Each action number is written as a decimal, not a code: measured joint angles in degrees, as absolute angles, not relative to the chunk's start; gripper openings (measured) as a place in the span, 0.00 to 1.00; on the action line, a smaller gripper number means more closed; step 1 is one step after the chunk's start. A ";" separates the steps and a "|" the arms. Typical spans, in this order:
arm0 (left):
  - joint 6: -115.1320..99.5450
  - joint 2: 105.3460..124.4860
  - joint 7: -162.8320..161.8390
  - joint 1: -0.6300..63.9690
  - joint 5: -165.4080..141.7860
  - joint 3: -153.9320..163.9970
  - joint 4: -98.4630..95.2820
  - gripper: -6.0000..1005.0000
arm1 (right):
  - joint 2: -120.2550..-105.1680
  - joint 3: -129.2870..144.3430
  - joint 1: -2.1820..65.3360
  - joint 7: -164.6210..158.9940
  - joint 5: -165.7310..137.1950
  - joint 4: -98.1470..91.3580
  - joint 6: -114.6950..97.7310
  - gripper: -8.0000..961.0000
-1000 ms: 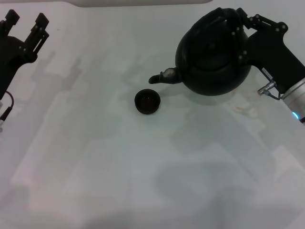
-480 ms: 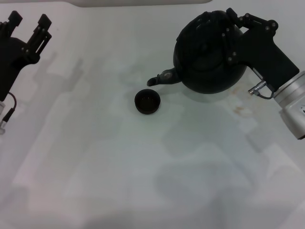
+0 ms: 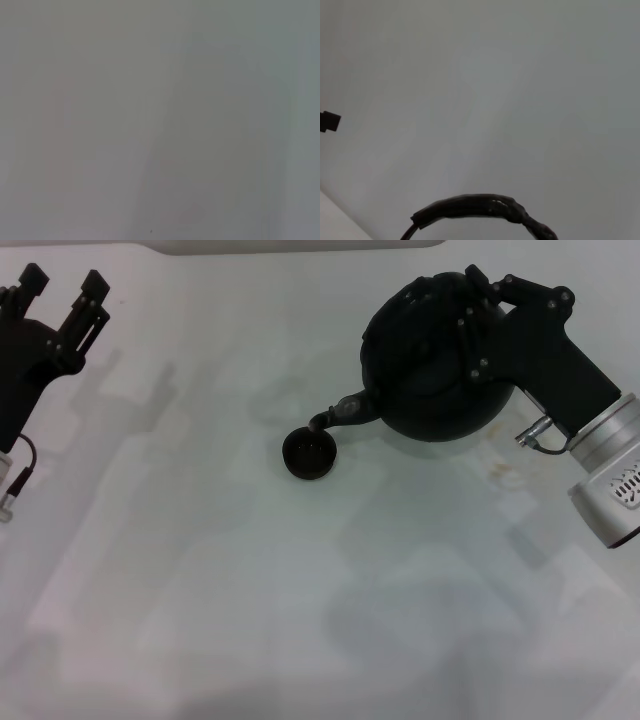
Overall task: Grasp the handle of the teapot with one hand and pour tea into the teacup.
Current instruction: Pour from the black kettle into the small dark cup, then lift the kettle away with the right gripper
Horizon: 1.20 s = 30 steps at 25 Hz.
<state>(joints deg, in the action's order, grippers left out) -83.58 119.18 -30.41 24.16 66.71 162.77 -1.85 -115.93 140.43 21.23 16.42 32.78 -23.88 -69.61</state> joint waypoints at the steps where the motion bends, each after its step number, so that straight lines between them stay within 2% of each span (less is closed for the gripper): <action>1: -83.58 119.18 -30.41 24.16 66.71 162.77 -1.85 0.77 | -115.92 140.45 21.23 16.61 32.78 -23.88 -69.63 0.15; 30: -82.79 119.18 -30.41 24.20 66.71 162.77 -1.94 0.77 | -115.93 140.43 21.54 26.10 32.78 -24.35 -70.05 0.14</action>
<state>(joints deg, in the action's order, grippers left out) -82.79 119.18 -30.41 24.20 66.71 162.77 -1.94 -115.93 140.43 21.54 26.10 32.78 -24.35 -70.05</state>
